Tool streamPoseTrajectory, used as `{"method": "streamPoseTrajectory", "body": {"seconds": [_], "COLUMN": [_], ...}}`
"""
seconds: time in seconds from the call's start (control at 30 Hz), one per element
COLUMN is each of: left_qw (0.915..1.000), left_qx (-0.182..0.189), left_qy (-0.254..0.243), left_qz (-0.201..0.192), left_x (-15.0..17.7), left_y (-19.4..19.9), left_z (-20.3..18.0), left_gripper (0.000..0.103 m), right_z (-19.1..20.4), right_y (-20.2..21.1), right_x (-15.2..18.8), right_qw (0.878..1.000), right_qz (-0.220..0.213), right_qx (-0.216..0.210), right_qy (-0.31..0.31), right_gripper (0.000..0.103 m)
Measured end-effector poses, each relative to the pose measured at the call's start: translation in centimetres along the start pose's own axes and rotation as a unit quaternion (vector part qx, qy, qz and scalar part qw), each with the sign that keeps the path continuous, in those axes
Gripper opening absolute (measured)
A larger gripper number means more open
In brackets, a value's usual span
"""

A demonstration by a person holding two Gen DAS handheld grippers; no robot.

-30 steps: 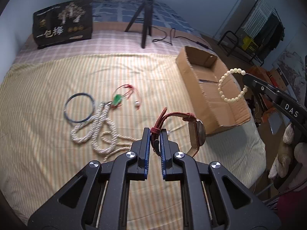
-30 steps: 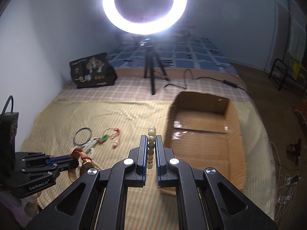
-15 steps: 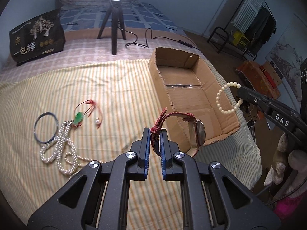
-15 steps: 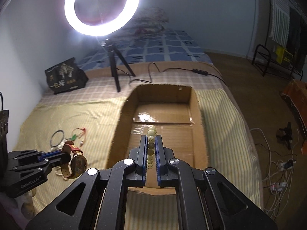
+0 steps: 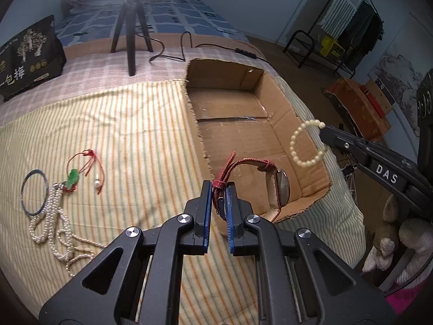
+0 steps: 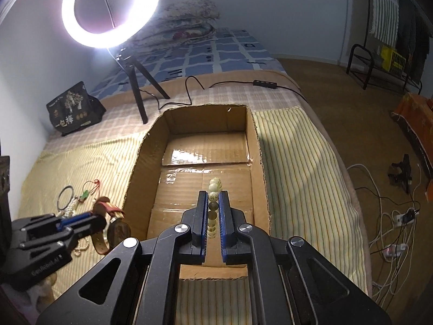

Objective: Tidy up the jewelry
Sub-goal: 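Carry the bracelet and watch into the cardboard box and open both grippers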

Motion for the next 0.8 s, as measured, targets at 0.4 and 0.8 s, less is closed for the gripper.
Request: {"method": "streamPoseTrajectory", "body": {"seconds": [0.4, 0.8], "left_qw": [0.9998, 0.9996], "left_qx": [0.007, 0.001], "left_qy": [-0.017, -0.016], "left_qz": [-0.01, -0.024], "left_x": [-0.7, -0.9], "left_y": [-0.7, 0.4], "left_z": [-1.7, -1.1], "left_gripper": [0.017, 0.037], "right_z": [0.2, -0.2], "right_y": [-0.6, -0.6], "right_x": [-0.5, -0.7], "right_qw": [1.0, 1.0], "right_qz": [0.001, -0.006], "right_qx": [-0.01, 0.005], "right_qy": [-0.012, -0.019], "right_gripper": [0.006, 0.024]}}
Point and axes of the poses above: each gripper's, at about its wrist camera, not at the fingertips, and y roughly against the way its jaws point, z to its left, x to its underside, the point moved 6 cm from there along -y, roughly the way its jaws point, and after that the axes turned 6 degrees about -y, right-handed, at the moved point
